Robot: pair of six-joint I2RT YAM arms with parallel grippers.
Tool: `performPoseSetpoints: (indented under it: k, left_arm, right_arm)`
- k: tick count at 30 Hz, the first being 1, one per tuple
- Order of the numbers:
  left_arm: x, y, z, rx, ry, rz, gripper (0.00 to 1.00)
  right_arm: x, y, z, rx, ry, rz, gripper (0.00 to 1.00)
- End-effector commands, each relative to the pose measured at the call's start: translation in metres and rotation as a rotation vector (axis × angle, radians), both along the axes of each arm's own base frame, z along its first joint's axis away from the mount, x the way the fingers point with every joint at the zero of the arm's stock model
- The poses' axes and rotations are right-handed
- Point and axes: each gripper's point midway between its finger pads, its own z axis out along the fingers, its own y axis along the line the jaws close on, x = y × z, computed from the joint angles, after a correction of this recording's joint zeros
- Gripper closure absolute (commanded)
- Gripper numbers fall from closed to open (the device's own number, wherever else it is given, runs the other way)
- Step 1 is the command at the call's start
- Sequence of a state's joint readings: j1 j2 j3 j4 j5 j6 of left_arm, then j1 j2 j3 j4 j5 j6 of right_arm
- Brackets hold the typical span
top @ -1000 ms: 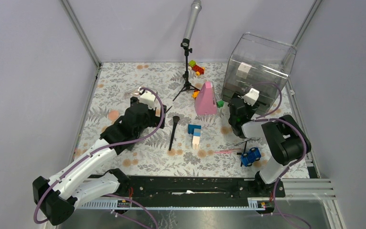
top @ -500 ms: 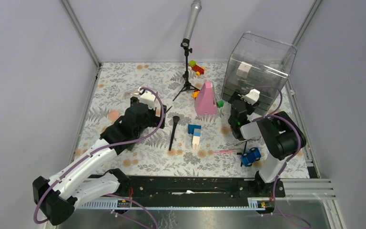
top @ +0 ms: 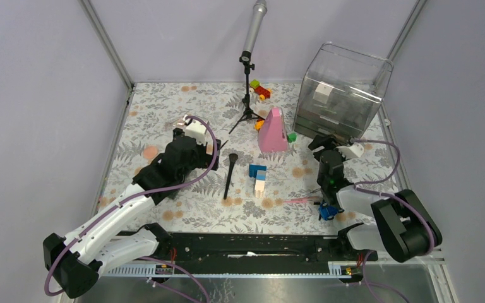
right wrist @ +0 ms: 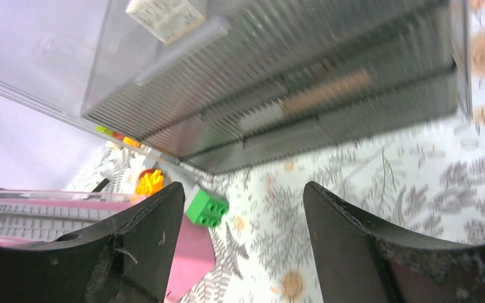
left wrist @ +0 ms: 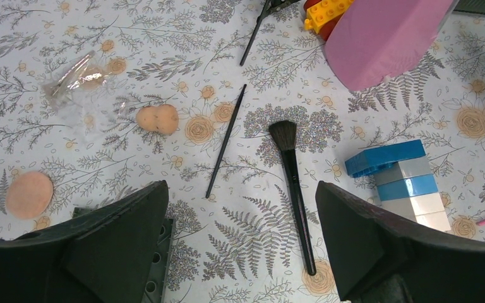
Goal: Organize the makeup
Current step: Open the drawer in the storage box.
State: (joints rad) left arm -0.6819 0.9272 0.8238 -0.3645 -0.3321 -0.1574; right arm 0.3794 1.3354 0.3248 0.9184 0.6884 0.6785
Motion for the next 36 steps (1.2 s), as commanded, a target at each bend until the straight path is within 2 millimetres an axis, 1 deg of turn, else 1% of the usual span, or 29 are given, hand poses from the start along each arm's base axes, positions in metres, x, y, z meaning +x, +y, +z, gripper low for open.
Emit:
performPoseSetpoints:
  k: [1,2,7,11,14,17,20,28,32,36]
  left_arm:
    - [0.004,-0.006,0.007,-0.032,-0.026,-0.013,0.02]
    - [0.004,-0.006,0.007,-0.032,-0.025,-0.014,0.02]
    - [0.003,-0.007,0.006,-0.032,-0.02,-0.02,0.02]
    - [0.004,-0.006,0.006,-0.028,-0.021,-0.014,0.02]
    - [0.004,-0.005,0.006,-0.027,-0.023,-0.014,0.02]
    - [0.004,-0.004,0.006,-0.025,-0.024,-0.009,0.02]
    - [0.004,-0.004,0.006,-0.022,-0.025,-0.008,0.01]
    - [0.005,-0.002,0.005,-0.014,-0.025,-0.001,0.01]
    - [0.005,-0.002,0.005,-0.014,-0.025,0.0,0.01]
    - [0.005,-0.001,0.004,-0.012,-0.023,0.001,0.01]
  right_arm:
    - [-0.022,0.002,-0.011,0.311,-0.026,-0.048,0.24]
    - [-0.025,0.0,-0.01,0.343,-0.038,-0.059,0.24]
    - [-0.035,-0.018,-0.004,0.377,-0.074,-0.156,0.22]
    - [-0.037,-0.022,-0.012,0.412,-0.066,-0.2,0.22]
    - [-0.034,-0.022,-0.023,0.451,-0.039,-0.22,0.23]
    - [-0.03,-0.02,-0.032,0.497,-0.032,-0.196,0.24]
    - [-0.021,-0.017,-0.027,0.51,-0.065,-0.14,0.24]
    - [-0.013,-0.028,-0.038,0.593,-0.064,-0.082,0.25]
    - [-0.004,-0.028,-0.033,0.633,-0.102,-0.029,0.26]
    - [0.004,-0.027,-0.031,0.685,-0.148,0.004,0.29]
